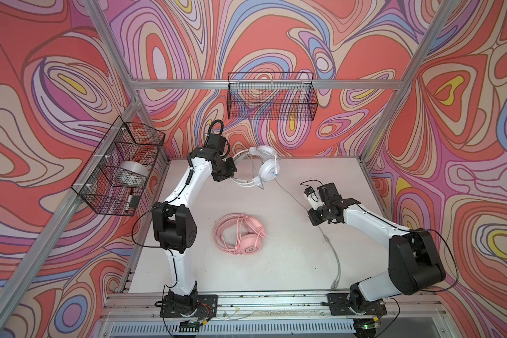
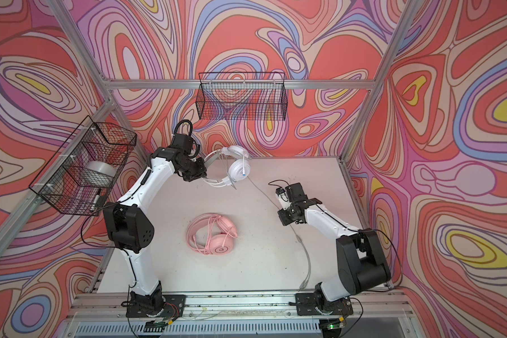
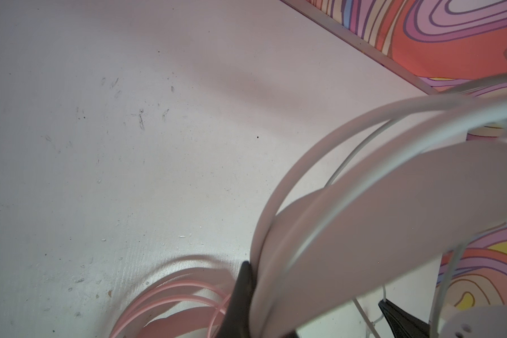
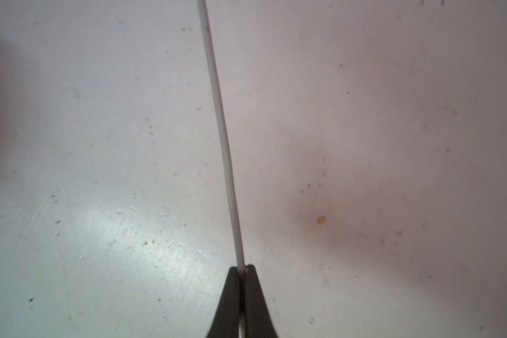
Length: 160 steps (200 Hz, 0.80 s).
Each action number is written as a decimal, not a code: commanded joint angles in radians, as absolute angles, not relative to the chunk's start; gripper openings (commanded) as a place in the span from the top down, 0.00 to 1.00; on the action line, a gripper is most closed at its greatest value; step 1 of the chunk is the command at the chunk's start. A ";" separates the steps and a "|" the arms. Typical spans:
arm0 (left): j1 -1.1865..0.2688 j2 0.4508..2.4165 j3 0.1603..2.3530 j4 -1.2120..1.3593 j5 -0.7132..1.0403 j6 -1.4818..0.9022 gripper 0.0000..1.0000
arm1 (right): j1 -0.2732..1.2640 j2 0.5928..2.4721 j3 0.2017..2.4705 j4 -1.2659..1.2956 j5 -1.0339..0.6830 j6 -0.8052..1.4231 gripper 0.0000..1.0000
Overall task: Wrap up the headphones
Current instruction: 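Pull the grey cable with the right gripper toward the robot, tightening it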
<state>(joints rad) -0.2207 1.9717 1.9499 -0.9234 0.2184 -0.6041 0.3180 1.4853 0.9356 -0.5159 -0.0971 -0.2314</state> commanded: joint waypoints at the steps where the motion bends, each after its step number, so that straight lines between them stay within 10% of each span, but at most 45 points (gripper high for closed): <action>1: -0.215 1.992 2.002 -0.888 0.185 -0.654 1.00 | 0.374 1.443 0.931 -0.526 -0.155 -0.387 1.00; 160: -0.212 2.153 2.137 -0.975 0.032 -0.600 1.00 | 0.422 1.222 1.106 -0.740 -0.552 -0.780 1.00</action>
